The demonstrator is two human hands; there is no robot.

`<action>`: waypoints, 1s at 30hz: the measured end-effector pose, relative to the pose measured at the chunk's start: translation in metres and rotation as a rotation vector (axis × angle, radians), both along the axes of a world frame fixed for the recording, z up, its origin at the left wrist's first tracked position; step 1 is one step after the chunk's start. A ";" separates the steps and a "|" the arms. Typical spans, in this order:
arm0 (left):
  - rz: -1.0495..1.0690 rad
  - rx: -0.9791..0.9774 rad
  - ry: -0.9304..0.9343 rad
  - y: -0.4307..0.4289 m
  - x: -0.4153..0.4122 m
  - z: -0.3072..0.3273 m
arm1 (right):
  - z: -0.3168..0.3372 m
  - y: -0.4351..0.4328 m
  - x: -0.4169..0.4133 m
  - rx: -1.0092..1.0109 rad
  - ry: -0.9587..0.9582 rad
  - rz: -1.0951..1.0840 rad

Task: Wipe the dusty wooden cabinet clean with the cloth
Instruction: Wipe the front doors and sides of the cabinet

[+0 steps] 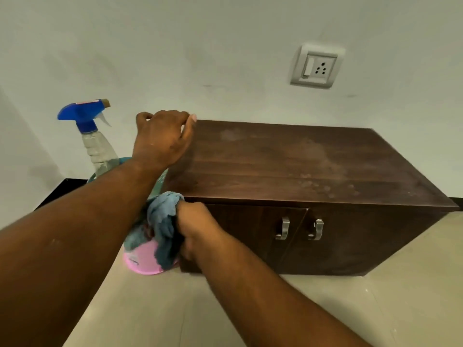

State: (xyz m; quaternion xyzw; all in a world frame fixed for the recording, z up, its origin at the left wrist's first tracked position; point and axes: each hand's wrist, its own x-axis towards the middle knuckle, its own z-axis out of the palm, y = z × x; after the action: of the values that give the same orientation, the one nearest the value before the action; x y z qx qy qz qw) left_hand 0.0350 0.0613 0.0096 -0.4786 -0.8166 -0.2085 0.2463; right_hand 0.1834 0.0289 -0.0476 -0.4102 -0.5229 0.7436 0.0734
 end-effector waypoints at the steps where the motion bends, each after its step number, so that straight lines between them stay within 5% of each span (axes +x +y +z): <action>1: 0.028 0.011 0.008 0.003 -0.003 0.000 | 0.007 0.016 0.014 0.158 0.031 -0.054; 5: 0.154 0.047 -0.031 0.013 -0.011 -0.003 | 0.048 0.060 0.054 1.219 -0.042 -0.202; 9: 0.133 0.078 -0.162 0.037 0.009 0.004 | 0.049 0.081 0.040 1.564 -0.323 0.306; 13: 0.048 0.126 -0.205 0.060 0.040 0.015 | 0.032 0.106 0.045 1.558 -0.373 0.554; 22: -0.072 0.054 -0.111 0.075 0.063 0.011 | 0.058 0.295 0.236 1.197 -0.955 0.081; 30: -0.043 0.047 -0.151 0.069 0.058 0.006 | 0.050 0.370 0.206 1.179 -0.804 0.196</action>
State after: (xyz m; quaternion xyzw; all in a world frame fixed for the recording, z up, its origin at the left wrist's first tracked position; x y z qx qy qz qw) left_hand 0.0927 0.1307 0.0155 -0.4729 -0.8172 -0.2685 0.1907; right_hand 0.3895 0.3989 0.0027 -0.4953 -0.8584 0.1321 0.0173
